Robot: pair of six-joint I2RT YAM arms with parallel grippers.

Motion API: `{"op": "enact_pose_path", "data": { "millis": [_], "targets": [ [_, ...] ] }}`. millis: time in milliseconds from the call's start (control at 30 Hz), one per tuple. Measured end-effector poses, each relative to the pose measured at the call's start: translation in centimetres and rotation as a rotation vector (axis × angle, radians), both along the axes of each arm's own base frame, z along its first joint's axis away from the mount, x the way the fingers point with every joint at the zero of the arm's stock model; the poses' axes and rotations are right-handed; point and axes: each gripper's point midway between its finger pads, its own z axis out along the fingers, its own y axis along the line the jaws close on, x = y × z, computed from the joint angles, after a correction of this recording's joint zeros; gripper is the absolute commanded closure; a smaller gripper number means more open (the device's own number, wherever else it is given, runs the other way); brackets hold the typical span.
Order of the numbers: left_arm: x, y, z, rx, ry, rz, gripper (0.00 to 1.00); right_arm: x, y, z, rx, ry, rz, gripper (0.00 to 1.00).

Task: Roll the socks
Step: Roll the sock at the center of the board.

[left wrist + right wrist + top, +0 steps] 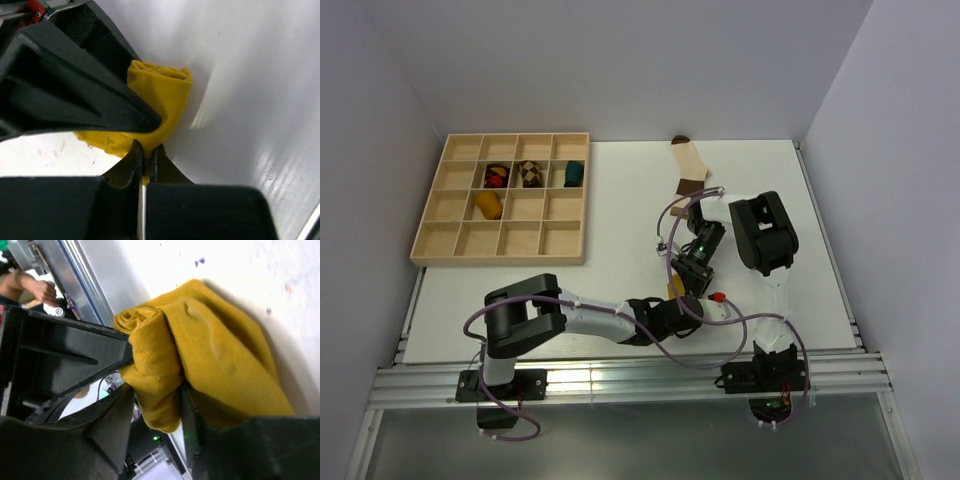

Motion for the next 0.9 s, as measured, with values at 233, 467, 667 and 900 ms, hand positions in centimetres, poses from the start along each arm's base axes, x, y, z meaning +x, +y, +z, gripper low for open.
{"op": "enact_pose_path", "data": {
  "millis": [233,467,667,900],
  "targets": [
    [0.3,-0.8,0.2,-0.106,0.262,0.009,1.00,2.3,0.2,0.8,0.007,-0.159,-0.079,0.41],
    [-1.0,-1.7,0.6,-0.226,0.562,-0.012,1.00,9.0,-2.4,4.2,0.075,-0.508,-0.341,0.40],
    [-1.3,-1.7,0.9,-0.284,0.866,0.033,1.00,10.7,-5.7,5.3,0.062,-0.663,-0.485,0.41],
    [-0.3,0.1,1.1,-0.266,1.199,0.209,1.00,9.4,-7.2,4.9,0.031,-0.791,-0.490,0.41]
  ]
}}
